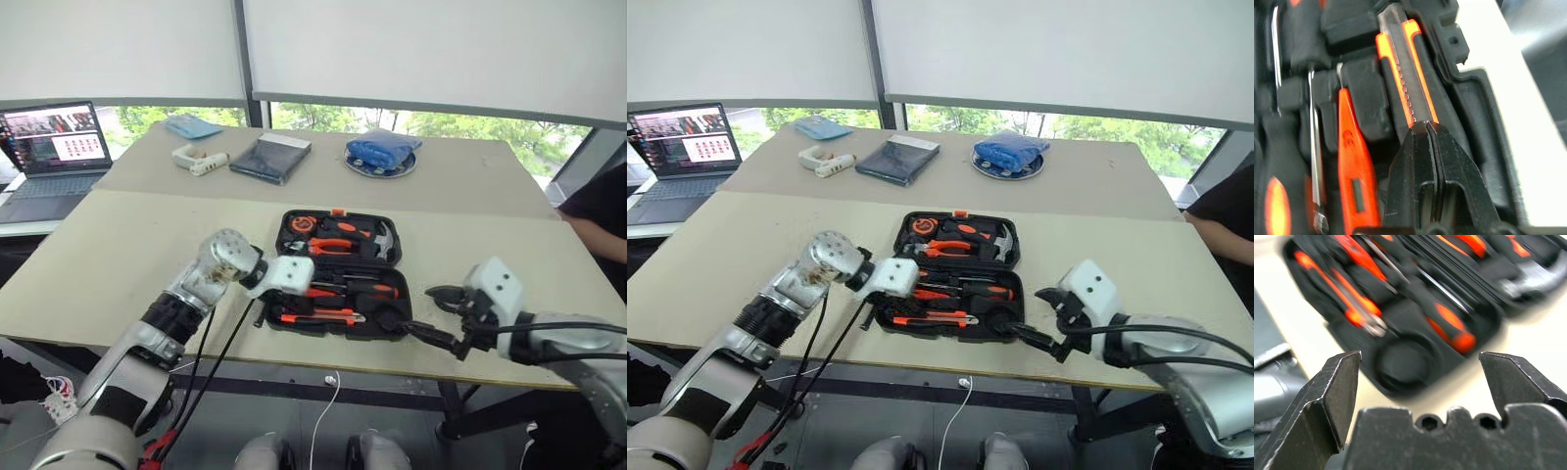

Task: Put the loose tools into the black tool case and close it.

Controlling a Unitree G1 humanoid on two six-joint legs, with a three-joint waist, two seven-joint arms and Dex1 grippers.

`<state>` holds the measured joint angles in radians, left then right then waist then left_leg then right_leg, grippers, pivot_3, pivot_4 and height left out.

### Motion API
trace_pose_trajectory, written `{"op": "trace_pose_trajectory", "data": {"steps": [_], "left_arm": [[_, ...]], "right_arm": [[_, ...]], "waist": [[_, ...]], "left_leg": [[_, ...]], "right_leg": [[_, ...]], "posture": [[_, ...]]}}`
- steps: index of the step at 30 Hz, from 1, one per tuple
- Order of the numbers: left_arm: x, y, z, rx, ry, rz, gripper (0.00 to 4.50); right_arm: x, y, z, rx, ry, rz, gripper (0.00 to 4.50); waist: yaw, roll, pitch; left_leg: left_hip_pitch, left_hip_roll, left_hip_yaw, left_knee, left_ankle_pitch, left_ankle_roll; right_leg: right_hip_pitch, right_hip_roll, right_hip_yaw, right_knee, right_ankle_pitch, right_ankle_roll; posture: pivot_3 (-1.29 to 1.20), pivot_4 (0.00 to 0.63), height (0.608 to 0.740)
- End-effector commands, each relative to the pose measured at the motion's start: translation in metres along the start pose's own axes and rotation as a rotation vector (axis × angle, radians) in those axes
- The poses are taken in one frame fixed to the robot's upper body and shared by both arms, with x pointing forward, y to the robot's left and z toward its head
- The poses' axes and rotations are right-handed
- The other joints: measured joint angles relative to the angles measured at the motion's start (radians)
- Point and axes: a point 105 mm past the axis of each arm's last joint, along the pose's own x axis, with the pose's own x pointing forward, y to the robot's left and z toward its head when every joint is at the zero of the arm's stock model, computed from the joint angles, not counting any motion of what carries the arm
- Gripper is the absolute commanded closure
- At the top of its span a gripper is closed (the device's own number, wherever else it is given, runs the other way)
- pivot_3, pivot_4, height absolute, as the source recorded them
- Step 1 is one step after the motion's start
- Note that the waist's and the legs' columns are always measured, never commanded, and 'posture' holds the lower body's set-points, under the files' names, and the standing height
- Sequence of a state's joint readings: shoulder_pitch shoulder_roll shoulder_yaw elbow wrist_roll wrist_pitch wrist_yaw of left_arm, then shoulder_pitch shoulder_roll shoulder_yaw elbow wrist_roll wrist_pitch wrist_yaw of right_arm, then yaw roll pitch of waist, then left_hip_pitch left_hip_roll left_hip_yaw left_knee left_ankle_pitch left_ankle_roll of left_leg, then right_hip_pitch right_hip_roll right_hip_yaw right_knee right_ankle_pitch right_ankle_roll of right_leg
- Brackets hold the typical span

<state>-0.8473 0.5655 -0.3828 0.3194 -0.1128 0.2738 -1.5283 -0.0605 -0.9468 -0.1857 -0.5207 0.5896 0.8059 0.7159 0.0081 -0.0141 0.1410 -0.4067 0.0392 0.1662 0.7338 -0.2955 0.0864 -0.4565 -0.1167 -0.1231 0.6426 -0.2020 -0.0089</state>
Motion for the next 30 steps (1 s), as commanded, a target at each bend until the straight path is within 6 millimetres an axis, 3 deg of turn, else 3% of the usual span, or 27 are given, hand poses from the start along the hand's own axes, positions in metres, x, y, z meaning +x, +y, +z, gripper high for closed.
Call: {"op": "trace_pose_trajectory", "data": {"steps": [1,6,11,12,15,26,30], "left_arm": [[-0.050,0.000,0.048,-0.016,-0.200,0.023,3.39],[-0.072,0.000,0.053,-0.009,-0.280,0.102,1.68],[-0.071,0.001,0.061,-0.003,-0.319,0.125,0.03],[-0.070,0.001,0.061,-0.001,-0.317,0.129,0.03],[-0.068,0.003,0.060,0.007,-0.310,0.150,0.00],[-0.066,-0.003,0.052,0.017,-0.259,0.144,0.00],[-0.062,-0.005,0.048,0.035,-0.227,0.123,0.00]], "right_arm": [[-0.010,-0.031,0.002,-0.023,0.020,-0.076,0.00],[0.002,-0.061,-0.014,0.001,0.102,-0.137,0.00],[0.019,-0.065,-0.023,0.001,0.135,-0.115,0.00],[0.022,-0.063,-0.025,-0.001,0.141,-0.100,0.00],[0.031,-0.055,-0.029,0.006,0.155,-0.068,0.63],[0.029,-0.055,-0.037,0.030,0.173,-0.101,4.47],[0.022,-0.050,-0.025,0.021,0.123,-0.076,4.47]], "waist": [[-0.003,0.000,0.001],[-0.006,0.000,0.001],[-0.003,-0.001,0.003],[-0.002,-0.001,0.003],[-0.003,-0.001,0.003],[-0.011,-0.001,0.003],[-0.008,-0.001,0.003]], "left_leg": [[-0.002,0.000,0.000,0.000,0.001,-0.001],[0.001,-0.002,0.001,-0.005,0.001,-0.003],[0.000,-0.004,0.001,-0.005,0.001,-0.003],[0.000,-0.004,0.001,-0.004,0.001,-0.003],[0.000,-0.004,0.001,-0.004,0.001,-0.003],[0.001,-0.004,0.001,-0.004,0.001,-0.003],[0.001,-0.004,0.001,-0.004,0.001,-0.003]], "right_leg": [[-0.002,0.002,0.000,0.000,0.000,-0.001],[-0.001,0.003,0.000,0.001,-0.006,-0.003],[-0.001,0.002,0.000,0.001,-0.007,0.000],[-0.001,0.002,0.000,0.001,-0.007,0.000],[-0.001,0.001,0.000,0.001,-0.007,0.000],[-0.001,0.002,0.001,0.002,-0.007,0.000],[0.000,0.001,0.000,0.003,-0.007,0.000]], "posture": [[0.00,0.150,0.718],[0.00,0.150,0.718],[0.00,0.150,0.718],[0.00,0.150,0.718],[0.00,0.150,0.718],[0.00,0.150,0.718],[0.00,0.150,0.718]]}}
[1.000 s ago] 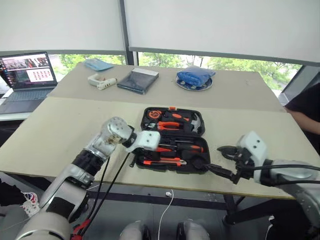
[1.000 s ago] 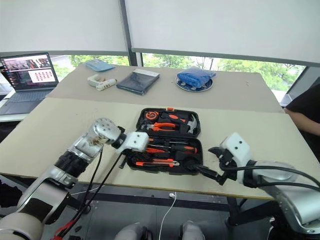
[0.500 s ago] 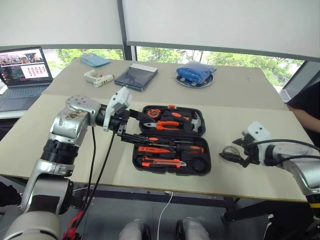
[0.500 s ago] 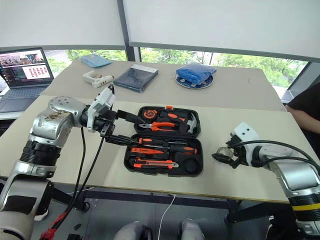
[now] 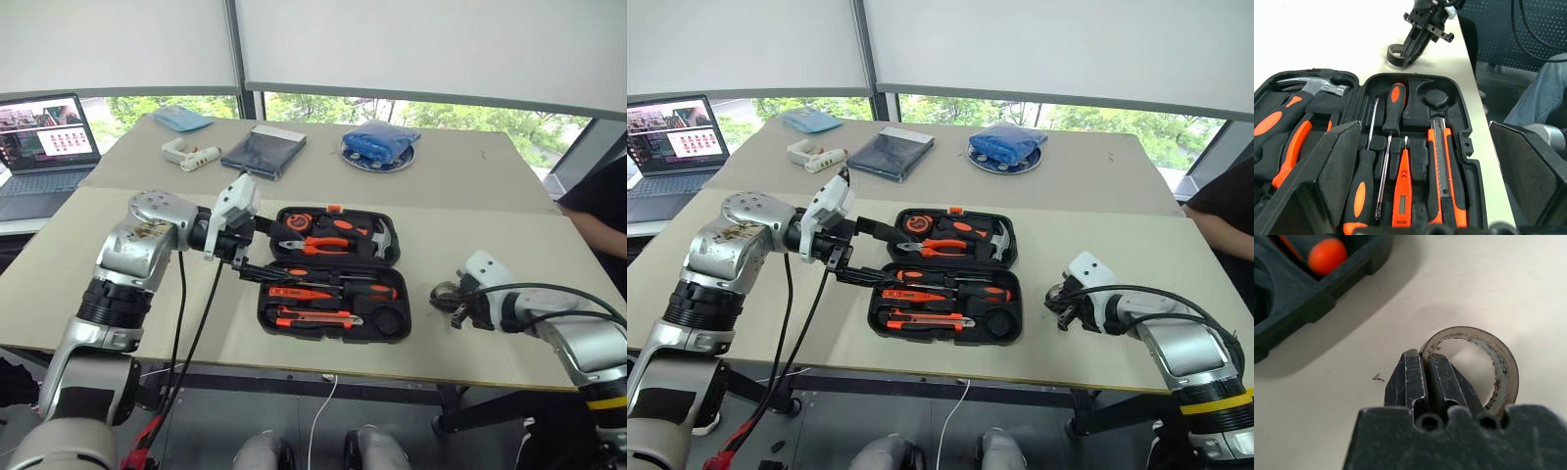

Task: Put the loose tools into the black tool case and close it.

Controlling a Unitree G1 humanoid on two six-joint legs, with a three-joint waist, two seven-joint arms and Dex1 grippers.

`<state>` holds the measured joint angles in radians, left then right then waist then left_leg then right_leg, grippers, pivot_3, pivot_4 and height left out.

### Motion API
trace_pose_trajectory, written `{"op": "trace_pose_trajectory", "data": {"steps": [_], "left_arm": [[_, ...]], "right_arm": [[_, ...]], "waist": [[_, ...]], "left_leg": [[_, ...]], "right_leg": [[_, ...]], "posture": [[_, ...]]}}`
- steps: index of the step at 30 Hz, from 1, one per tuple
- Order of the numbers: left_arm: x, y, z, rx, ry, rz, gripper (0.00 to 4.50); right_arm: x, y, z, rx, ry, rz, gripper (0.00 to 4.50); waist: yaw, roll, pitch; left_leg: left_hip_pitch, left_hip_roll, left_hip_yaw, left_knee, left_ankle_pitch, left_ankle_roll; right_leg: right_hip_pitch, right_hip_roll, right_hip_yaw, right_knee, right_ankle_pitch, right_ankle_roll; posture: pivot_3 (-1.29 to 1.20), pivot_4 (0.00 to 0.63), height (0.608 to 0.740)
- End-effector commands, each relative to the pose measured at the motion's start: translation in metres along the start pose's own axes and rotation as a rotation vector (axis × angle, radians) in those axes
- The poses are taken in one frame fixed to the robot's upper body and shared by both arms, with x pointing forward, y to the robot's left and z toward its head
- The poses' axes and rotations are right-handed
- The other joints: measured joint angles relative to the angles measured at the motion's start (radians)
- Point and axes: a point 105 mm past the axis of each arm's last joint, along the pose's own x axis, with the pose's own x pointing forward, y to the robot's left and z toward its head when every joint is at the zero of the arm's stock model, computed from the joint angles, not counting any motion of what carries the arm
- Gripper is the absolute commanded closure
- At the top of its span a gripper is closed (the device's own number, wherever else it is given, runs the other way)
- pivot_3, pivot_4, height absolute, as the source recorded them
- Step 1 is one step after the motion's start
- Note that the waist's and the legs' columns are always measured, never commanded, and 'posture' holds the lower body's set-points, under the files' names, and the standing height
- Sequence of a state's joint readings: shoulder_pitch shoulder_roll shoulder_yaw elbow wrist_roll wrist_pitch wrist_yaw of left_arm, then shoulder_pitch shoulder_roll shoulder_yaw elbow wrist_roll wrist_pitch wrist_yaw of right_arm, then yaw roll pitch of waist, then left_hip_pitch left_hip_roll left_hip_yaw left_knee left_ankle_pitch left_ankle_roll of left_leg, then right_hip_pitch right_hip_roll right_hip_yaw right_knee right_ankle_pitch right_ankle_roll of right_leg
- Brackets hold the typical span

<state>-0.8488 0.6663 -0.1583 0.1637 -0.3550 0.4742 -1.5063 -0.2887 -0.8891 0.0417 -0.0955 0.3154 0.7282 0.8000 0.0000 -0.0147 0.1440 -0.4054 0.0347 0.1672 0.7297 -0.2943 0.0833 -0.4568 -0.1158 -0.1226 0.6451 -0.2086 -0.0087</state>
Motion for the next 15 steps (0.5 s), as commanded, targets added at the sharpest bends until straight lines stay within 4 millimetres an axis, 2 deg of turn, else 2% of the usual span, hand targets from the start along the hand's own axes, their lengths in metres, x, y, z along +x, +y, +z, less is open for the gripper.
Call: {"op": "trace_pose_trajectory", "data": {"steps": [1,4,9,11,13,15], "left_arm": [[0.001,-0.005,0.001,0.069,0.035,-0.033,0.00],[0.003,-0.011,-0.005,0.082,0.060,-0.066,0.00],[0.007,-0.015,-0.013,0.117,0.096,-0.089,0.00],[0.008,-0.016,-0.016,0.128,0.110,-0.100,0.00],[0.009,-0.015,-0.016,0.127,0.104,-0.089,0.00],[0.009,-0.012,-0.017,0.128,0.102,-0.067,0.00]], "right_arm": [[-0.016,0.002,0.020,-0.031,-0.076,0.004,4.47],[-0.026,0.029,0.050,-0.070,-0.194,0.136,4.47],[-0.031,0.075,0.078,-0.142,-0.259,0.334,4.47],[-0.027,0.089,0.081,-0.174,-0.252,0.378,4.47],[-0.012,0.099,0.068,-0.186,-0.193,0.393,4.47],[0.000,0.098,0.053,-0.204,-0.112,0.358,4.47]], "waist": [[0.000,0.000,0.000],[-0.002,0.001,0.000],[-0.007,0.001,0.000],[-0.005,0.001,0.000],[-0.004,0.000,0.000],[-0.001,0.000,0.001]], "left_leg": [[0.000,0.000,0.000,0.000,0.000,0.000],[0.000,0.000,0.000,0.000,0.000,0.000],[0.001,0.001,-0.001,0.000,0.001,-0.001],[0.001,0.001,-0.001,0.000,0.000,-0.001],[0.000,0.001,-0.001,0.000,0.000,-0.001],[0.000,0.000,-0.001,0.000,0.000,-0.001]], "right_leg": [[0.000,0.000,0.000,0.000,0.000,0.000],[0.000,0.000,0.000,0.000,0.000,0.000],[0.000,0.001,0.000,0.001,0.000,-0.001],[0.000,0.000,0.000,0.000,0.001,-0.001],[0.000,0.000,0.000,0.000,0.001,-0.002],[0.000,0.000,0.000,0.000,0.001,-0.002]], "posture": [[0.00,0.150,0.718],[0.00,0.150,0.718],[0.00,0.150,0.718],[0.00,0.150,0.718],[0.00,0.150,0.718],[0.00,0.150,0.718]]}}
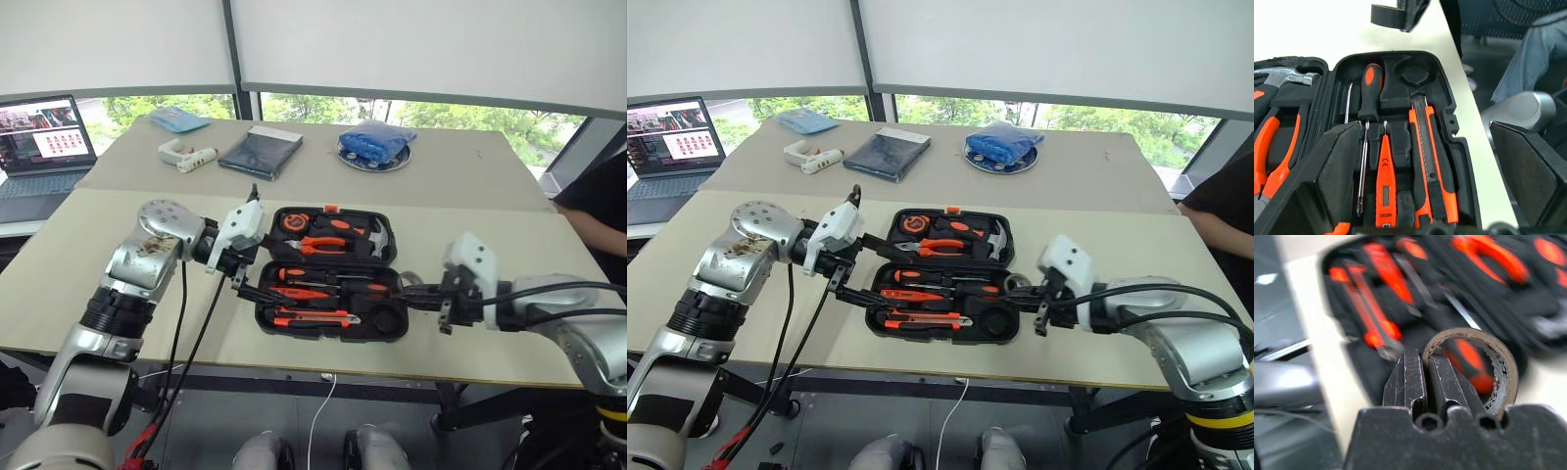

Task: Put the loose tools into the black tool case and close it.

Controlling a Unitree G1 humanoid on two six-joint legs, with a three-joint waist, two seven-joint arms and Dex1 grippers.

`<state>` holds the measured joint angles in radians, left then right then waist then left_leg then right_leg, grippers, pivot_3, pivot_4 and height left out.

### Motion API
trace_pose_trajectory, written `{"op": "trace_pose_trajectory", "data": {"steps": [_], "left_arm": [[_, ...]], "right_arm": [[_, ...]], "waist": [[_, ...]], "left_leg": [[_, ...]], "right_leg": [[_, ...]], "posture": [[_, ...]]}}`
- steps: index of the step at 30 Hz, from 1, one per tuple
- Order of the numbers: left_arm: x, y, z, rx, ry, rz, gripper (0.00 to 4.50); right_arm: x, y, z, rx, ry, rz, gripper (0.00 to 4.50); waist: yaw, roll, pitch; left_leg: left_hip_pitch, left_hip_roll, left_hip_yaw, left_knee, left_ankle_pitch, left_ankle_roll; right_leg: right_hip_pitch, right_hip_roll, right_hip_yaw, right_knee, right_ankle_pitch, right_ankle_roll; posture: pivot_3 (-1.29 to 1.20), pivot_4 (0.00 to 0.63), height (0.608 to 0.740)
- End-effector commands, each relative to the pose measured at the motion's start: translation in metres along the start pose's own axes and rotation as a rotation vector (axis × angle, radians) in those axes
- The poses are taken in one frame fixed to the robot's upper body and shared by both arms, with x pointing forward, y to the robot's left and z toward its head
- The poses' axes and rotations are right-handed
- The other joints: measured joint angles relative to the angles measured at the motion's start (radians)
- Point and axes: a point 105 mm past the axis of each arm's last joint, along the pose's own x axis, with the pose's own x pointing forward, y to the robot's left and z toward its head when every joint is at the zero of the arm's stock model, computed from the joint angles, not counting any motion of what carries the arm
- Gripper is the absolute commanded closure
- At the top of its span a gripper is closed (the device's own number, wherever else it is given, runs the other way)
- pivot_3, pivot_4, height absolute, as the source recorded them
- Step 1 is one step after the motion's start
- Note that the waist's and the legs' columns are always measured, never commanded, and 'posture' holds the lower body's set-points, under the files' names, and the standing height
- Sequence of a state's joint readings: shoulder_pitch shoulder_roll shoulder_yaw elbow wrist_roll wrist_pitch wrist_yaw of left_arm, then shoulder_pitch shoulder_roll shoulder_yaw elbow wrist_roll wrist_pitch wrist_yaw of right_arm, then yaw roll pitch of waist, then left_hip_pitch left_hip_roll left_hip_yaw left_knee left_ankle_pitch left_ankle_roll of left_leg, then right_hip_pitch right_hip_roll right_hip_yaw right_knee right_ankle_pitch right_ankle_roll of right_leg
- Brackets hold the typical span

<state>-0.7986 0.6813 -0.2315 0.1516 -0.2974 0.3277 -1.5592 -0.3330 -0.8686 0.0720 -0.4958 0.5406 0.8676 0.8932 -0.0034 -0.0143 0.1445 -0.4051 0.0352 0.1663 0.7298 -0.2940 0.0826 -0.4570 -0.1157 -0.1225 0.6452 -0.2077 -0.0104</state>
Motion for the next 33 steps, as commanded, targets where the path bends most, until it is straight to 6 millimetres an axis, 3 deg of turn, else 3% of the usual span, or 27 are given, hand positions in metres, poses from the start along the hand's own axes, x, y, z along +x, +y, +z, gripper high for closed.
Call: {"op": "trace_pose_trajectory", "data": {"steps": [1,9,15,16,19,24,29,33], "left_arm": [[-0.002,0.002,0.003,0.039,0.008,0.031,0.00],[-0.005,0.004,-0.002,0.023,0.017,0.057,0.00],[-0.017,0.009,-0.014,-0.030,0.038,0.146,0.00],[-0.028,0.014,-0.025,-0.077,0.049,0.221,0.00],[-0.058,0.021,-0.056,-0.199,0.092,0.413,0.71],[-0.072,0.013,-0.097,-0.259,0.212,0.507,2.54],[-0.047,0.019,-0.096,-0.264,0.161,0.481,4.47],[-0.023,0.023,-0.092,-0.230,0.151,0.433,4.49]], "right_arm": [[0.012,-0.001,-0.021,-0.022,0.110,-0.029,4.47],[0.008,0.009,-0.018,-0.037,0.134,0.038,1.88],[-0.008,0.003,0.003,-0.006,0.042,0.033,1.88],[-0.015,-0.015,0.008,0.030,-0.001,-0.048,2.13],[-0.032,-0.058,0.007,0.092,-0.055,-0.248,2.81],[-0.039,-0.086,-0.020,0.069,0.015,-0.358,4.47],[-0.025,-0.091,-0.036,0.008,0.048,-0.321,4.50],[-0.003,-0.081,-0.033,-0.175,0.003,-0.220,4.50]], "waist": [[0.004,0.000,0.000],[0.009,0.000,0.000],[0.011,0.000,0.000],[0.010,0.000,0.000],[0.000,-0.001,0.001],[0.003,-0.001,0.001],[0.014,-0.001,0.001],[0.009,-0.001,0.001]], "left_leg": [[-0.001,0.000,0.000,0.000,0.000,0.000],[-0.001,-0.001,0.000,0.001,0.000,0.001],[-0.001,-0.001,0.000,0.001,0.000,0.001],[-0.001,-0.001,0.000,0.001,0.000,0.001],[0.000,0.000,0.000,0.001,0.000,0.001],[0.000,0.000,0.000,0.000,0.000,0.001],[-0.002,-0.001,0.001,0.000,0.000,0.001],[-0.001,-0.001,0.002,0.000,0.000,0.001]], "right_leg": [[-0.001,-0.001,0.000,0.000,0.000,0.000],[-0.001,0.000,-0.001,0.000,0.000,-0.001],[-0.001,0.000,0.000,0.000,0.000,0.000],[-0.001,0.000,0.000,0.000,0.000,0.000],[0.000,0.000,0.000,0.000,0.001,-0.001],[-0.001,-0.001,-0.001,0.000,0.001,-0.001],[-0.001,-0.002,-0.001,0.000,0.001,-0.001],[-0.001,-0.001,-0.001,0.000,0.000,0.000]], "posture": [[0.00,0.150,0.718],[0.00,0.150,0.718],[0.00,0.150,0.718],[0.00,0.150,0.718],[0.00,0.150,0.718],[0.00,0.150,0.718],[0.00,0.150,0.718],[0.00,0.150,0.718]]}}
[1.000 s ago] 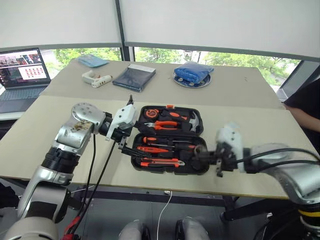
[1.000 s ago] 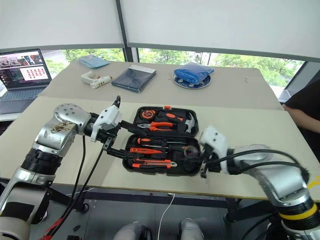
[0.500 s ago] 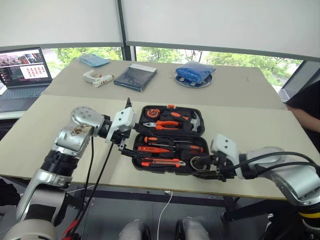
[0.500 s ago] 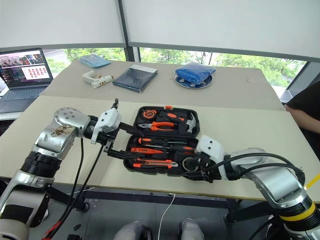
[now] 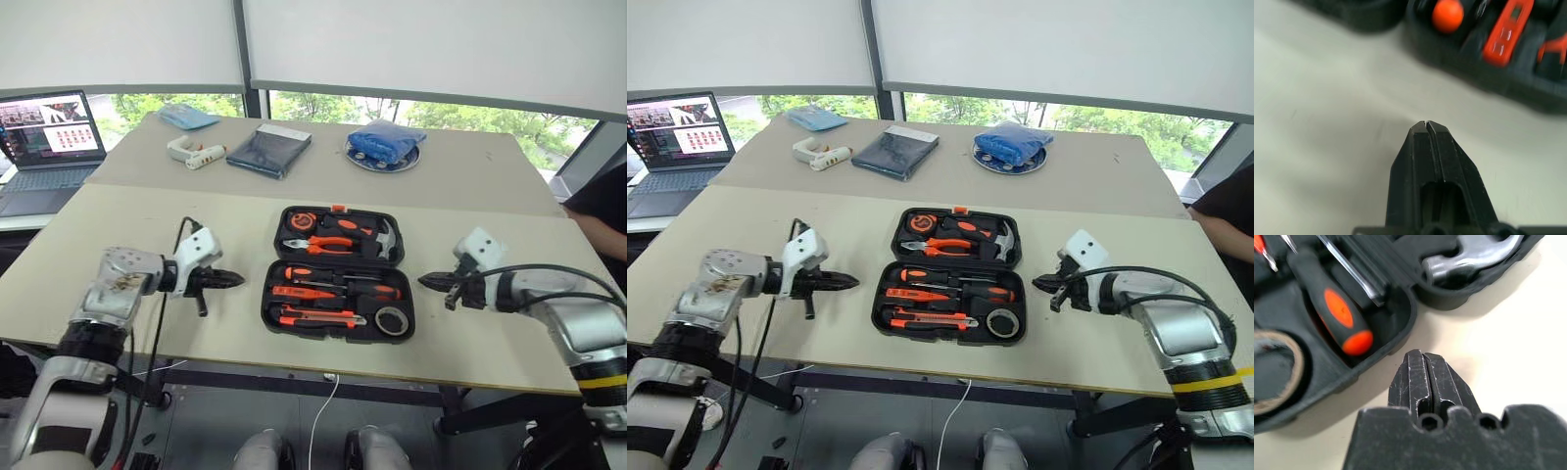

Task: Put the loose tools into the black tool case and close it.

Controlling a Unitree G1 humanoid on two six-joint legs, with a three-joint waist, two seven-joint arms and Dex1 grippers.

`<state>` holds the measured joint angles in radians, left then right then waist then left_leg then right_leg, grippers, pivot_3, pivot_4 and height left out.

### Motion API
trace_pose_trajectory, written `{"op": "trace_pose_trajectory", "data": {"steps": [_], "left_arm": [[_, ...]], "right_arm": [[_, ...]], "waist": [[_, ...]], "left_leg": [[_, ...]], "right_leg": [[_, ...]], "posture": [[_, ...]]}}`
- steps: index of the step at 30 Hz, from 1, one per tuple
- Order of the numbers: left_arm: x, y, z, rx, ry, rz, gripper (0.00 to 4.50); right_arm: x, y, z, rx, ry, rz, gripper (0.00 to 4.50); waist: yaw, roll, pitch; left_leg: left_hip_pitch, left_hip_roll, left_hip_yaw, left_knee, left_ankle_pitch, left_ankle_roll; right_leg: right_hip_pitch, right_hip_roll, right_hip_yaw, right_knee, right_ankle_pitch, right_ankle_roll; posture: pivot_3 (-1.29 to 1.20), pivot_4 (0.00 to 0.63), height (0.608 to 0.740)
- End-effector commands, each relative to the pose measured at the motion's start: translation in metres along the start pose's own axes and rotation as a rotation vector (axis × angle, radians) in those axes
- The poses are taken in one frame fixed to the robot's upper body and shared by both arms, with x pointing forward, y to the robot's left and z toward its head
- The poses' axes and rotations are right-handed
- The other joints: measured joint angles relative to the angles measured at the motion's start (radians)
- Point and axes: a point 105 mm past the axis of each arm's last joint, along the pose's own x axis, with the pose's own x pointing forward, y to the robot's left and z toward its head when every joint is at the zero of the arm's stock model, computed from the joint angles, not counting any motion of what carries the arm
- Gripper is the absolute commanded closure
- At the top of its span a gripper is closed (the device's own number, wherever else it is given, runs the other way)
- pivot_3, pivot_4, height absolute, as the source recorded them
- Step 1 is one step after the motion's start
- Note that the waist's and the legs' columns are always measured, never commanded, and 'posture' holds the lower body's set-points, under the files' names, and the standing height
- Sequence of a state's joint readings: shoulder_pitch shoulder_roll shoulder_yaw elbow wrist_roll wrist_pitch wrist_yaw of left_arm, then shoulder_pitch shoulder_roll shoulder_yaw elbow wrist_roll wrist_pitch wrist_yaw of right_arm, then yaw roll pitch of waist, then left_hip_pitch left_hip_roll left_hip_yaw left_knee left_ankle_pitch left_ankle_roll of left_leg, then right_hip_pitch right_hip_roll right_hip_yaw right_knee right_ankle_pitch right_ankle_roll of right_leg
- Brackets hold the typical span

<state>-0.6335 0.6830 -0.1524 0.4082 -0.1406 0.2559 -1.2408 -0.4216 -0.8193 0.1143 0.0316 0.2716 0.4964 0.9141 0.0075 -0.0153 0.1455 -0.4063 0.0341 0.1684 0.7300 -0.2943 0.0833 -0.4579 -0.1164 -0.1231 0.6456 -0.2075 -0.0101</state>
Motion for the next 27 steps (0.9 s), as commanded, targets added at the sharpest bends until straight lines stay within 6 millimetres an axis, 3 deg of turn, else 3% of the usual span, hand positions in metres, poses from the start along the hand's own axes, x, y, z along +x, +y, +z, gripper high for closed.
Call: {"op": "trace_pose_trajectory", "data": {"steps": [1,8,15,22,26,27], "left_arm": [[0.009,-0.003,0.017,0.083,-0.019,-0.023,4.49],[0.006,-0.033,0.021,0.135,-0.010,-0.190,4.49],[-0.004,-0.047,0.010,0.167,0.047,-0.247,4.49],[-0.013,-0.055,-0.008,0.124,0.083,-0.228,4.49],[-0.028,-0.028,-0.026,0.027,0.136,-0.081,4.49],[-0.033,-0.020,-0.029,-0.005,0.140,-0.040,3.97]], "right_arm": [[0.007,0.010,0.018,-0.181,-0.106,0.068,4.50],[-0.001,0.047,0.030,-0.179,-0.205,0.258,4.50],[-0.013,0.070,0.018,-0.171,-0.174,0.304,4.50],[-0.019,0.057,-0.006,-0.121,-0.101,0.151,4.50],[-0.032,0.036,-0.019,-0.011,-0.039,0.030,4.50],[-0.037,0.034,-0.020,0.016,-0.033,0.023,3.91]], "waist": [[-0.006,0.000,0.000],[-0.021,0.000,0.001],[-0.019,0.001,0.001],[-0.018,0.001,0.001],[-0.015,0.001,0.001],[-0.013,0.001,0.001]], "left_leg": [[0.000,0.000,0.000,0.000,0.000,0.000],[0.000,0.001,0.000,-0.001,0.001,-0.002],[0.001,0.001,0.000,-0.001,0.001,-0.002],[0.001,0.001,-0.001,-0.001,0.000,-0.002],[0.001,0.001,-0.001,-0.001,0.000,-0.002],[0.001,0.001,-0.001,-0.001,0.000,-0.002]], "right_leg": [[0.000,0.001,0.000,0.000,0.000,0.000],[-0.001,0.001,0.000,0.001,0.000,-0.001],[0.000,0.000,0.000,0.001,0.000,-0.002],[0.000,-0.004,0.000,0.001,-0.001,-0.001],[0.000,-0.007,0.000,0.001,-0.001,-0.001],[0.000,-0.007,0.000,0.001,-0.001,-0.001]], "posture": [[0.00,0.150,0.718],[0.00,0.150,0.718],[0.00,0.150,0.718],[0.00,0.150,0.718],[0.00,0.150,0.718],[0.00,0.150,0.718]]}}
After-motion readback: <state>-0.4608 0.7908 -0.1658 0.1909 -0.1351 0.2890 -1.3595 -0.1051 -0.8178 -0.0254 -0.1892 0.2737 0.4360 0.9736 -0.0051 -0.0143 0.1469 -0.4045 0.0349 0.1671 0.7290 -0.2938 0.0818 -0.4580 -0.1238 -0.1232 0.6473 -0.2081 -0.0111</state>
